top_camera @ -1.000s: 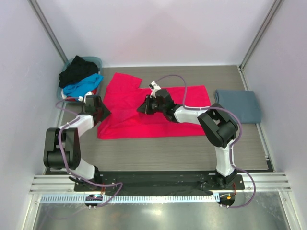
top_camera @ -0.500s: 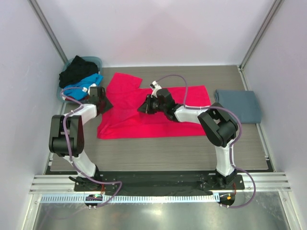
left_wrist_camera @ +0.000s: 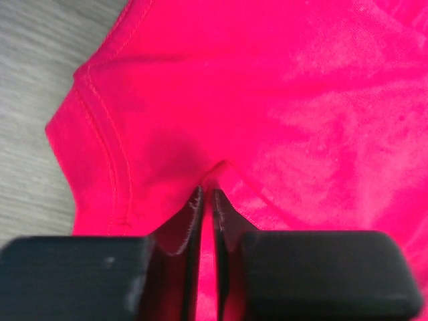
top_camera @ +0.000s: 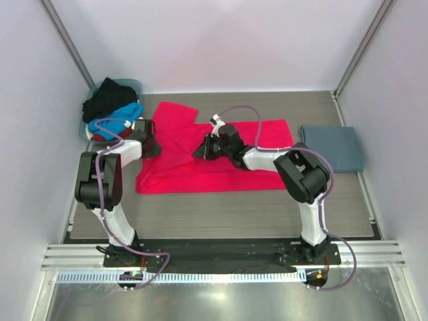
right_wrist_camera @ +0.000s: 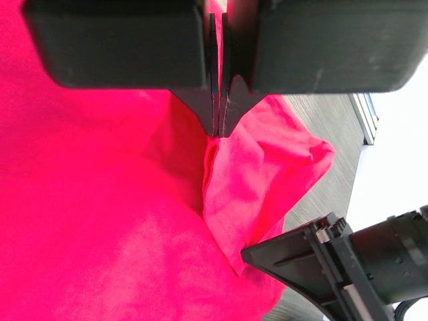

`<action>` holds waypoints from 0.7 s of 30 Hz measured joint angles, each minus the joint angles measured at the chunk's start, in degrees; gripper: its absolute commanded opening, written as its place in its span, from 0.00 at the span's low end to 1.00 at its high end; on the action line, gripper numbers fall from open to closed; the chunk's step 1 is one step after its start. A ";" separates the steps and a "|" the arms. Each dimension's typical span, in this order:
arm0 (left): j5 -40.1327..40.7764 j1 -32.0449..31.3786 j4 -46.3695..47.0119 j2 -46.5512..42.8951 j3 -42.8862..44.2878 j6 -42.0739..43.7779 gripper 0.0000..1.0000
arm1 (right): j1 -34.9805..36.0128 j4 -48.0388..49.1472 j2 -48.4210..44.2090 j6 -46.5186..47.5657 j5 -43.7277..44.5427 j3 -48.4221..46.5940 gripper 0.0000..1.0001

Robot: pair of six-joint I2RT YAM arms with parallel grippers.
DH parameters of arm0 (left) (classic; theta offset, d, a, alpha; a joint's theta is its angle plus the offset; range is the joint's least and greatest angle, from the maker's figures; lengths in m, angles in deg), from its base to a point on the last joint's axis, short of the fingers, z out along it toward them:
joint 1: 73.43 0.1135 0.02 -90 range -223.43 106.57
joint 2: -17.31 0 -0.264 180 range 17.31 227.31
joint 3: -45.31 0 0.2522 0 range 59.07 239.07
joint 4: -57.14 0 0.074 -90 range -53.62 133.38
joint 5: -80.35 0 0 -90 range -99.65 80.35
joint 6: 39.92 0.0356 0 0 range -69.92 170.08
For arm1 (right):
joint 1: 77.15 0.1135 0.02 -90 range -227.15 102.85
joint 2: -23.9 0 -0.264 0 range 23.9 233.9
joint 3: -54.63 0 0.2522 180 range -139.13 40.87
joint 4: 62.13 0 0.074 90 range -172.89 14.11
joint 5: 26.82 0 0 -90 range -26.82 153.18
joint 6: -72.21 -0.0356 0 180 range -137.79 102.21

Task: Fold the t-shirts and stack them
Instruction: Fold the tshirt

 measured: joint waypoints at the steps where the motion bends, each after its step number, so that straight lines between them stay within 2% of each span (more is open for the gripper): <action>1: 0.09 0.00 -0.37 0.50 0.63 0.09 0.06 | -0.04 0.02 0.00 -0.02 -0.07 0.00 0.01; 3: 0.15 0.00 -0.79 0.98 1.36 0.20 0.01 | -0.15 0.11 0.00 -0.09 -0.11 0.00 0.01; 12: 0.50 0.00 -2.19 0.28 1.57 0.33 0.00 | -0.52 0.15 0.00 -0.24 -0.46 0.00 0.01; 21: 3.15 0.00 -2.80 -8.44 -0.20 0.33 0.00 | -0.61 0.17 0.00 -0.37 -0.52 0.00 0.01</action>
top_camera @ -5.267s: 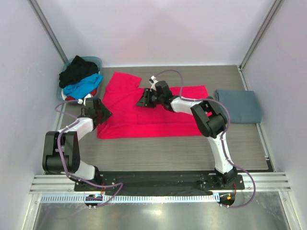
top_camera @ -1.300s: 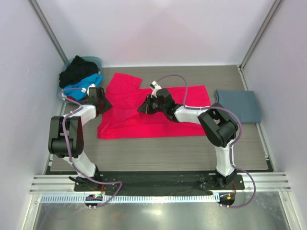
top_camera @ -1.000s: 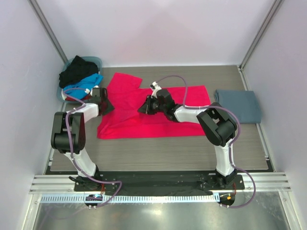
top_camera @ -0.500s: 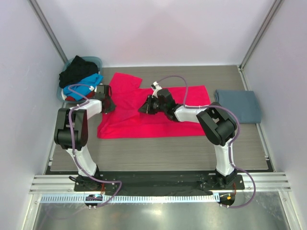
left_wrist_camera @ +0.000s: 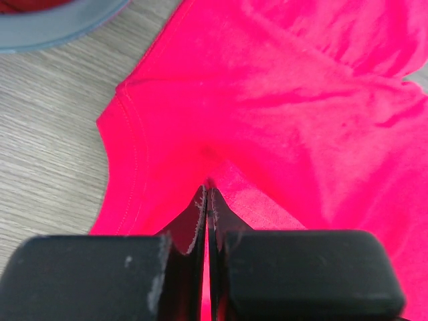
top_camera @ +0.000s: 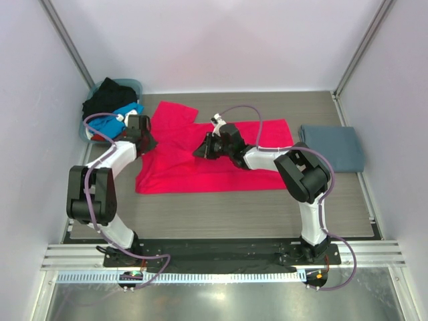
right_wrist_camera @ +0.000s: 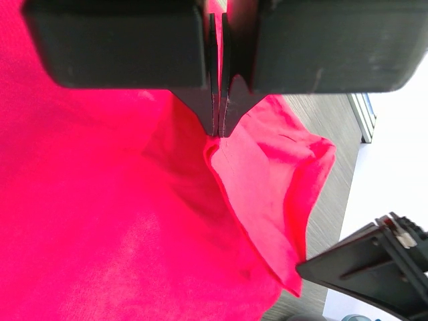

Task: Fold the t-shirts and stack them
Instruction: Fold the tshirt

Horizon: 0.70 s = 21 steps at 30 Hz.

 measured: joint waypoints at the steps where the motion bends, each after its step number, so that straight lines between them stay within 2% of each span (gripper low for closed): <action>1: 0.04 0.00 0.13 -0.46 -0.02 0.00 0.00 | 0.00 0.00 0.00 0.00 0.00 0.00 0.01; 11: -0.48 0.00 3.43 -0.50 -1.38 -0.02 0.00 | -1.44 -0.24 1.64 -0.15 0.02 -2.29 0.01; 21: -1.68 0.00 5.42 6.49 2.93 0.02 0.00 | -3.72 -0.48 6.03 -1.14 0.35 -4.61 0.02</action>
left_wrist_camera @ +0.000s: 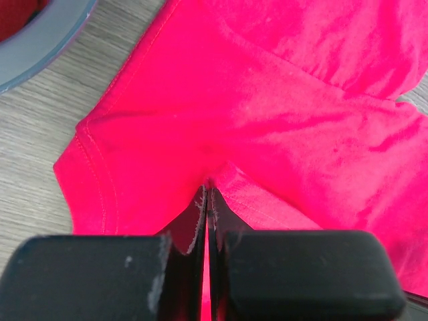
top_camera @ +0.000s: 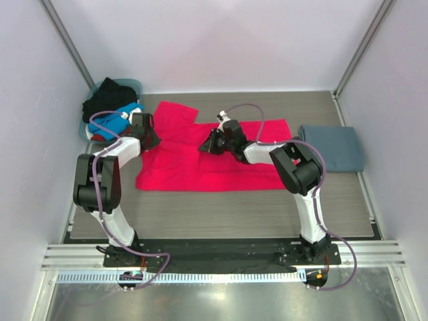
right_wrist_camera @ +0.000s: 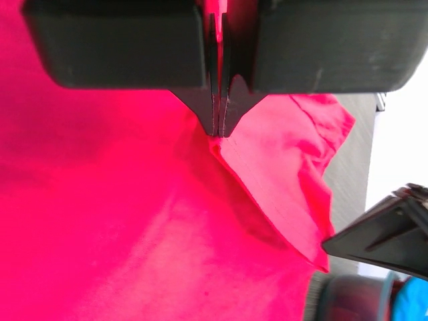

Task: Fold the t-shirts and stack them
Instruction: Fold the tshirt

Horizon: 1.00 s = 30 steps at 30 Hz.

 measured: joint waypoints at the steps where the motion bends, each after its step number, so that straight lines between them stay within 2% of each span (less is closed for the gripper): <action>1: 0.00 0.00 0.02 0.28 0.24 0.02 0.00 | 0.00 0.00 0.66 0.00 0.09 -0.31 0.02; 16: -0.57 0.00 0.50 4.98 5.97 1.33 0.00 | 0.02 0.04 1.77 0.02 1.01 -0.52 0.06; 23: -0.85 0.00 -0.07 9.29 9.97 1.33 0.09 | 0.02 -0.04 1.77 0.04 1.99 -0.52 0.10; 25: -0.83 0.02 -0.22 10.27 10.60 1.31 0.16 | 0.02 -0.07 1.77 0.02 2.16 -0.52 0.19; 26: -0.81 0.02 -0.37 10.60 10.80 1.33 0.23 | 0.02 -0.07 1.77 0.07 2.27 -0.52 0.33; 27: -0.76 0.02 -0.50 10.82 10.86 1.36 0.28 | 0.02 -0.09 1.77 0.11 2.36 -0.52 0.39; 30: -0.39 0.00 -0.94 10.75 10.71 1.27 0.39 | 0.02 -0.13 1.77 0.15 2.80 -0.52 0.45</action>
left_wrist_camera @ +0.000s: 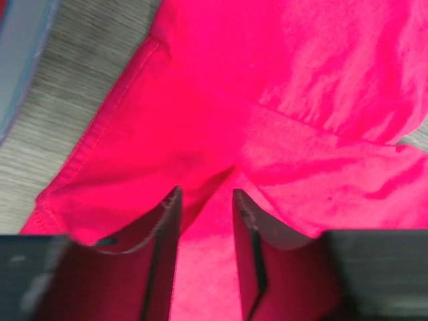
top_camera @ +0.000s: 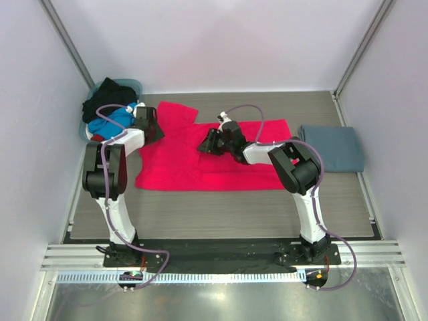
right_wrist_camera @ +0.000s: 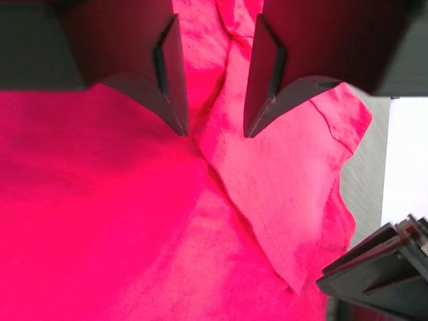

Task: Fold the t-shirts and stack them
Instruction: Fold the tshirt

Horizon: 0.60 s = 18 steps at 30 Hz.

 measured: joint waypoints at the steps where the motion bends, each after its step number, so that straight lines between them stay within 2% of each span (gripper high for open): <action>1: 0.22 0.00 0.26 -0.39 -0.44 -0.13 0.42 | 0.00 -0.02 0.00 0.09 0.17 0.00 0.46; 2: 0.42 0.00 0.63 -1.22 -1.40 -0.24 0.46 | 0.00 0.00 0.00 0.15 0.44 0.07 0.48; 6: 1.81 -0.02 0.83 -8.57 -7.48 -0.46 0.50 | 0.00 -0.66 -1.14 1.11 2.14 1.64 0.53; 10: 3.89 -0.63 1.79 -18.67 -12.76 -1.64 0.56 | 0.00 -1.84 -6.97 2.49 5.11 6.38 0.56; 12: 4.13 -1.01 3.04 -23.37 -15.28 -2.78 0.67 | 0.00 -2.34 -10.25 3.13 6.27 8.02 0.56; 16: 2.95 -1.73 5.18 -29.24 -21.11 -6.19 0.70 | 0.00 -4.68 -16.52 4.04 9.16 9.33 0.62; 17: 2.60 -2.01 5.35 -30.16 -22.82 -6.84 0.84 | 0.00 -5.42 -18.08 4.33 10.01 9.49 0.69; 18: 2.25 -2.43 5.33 -31.10 -24.74 -7.63 0.86 | 0.00 -6.19 -19.63 4.50 10.73 9.77 0.75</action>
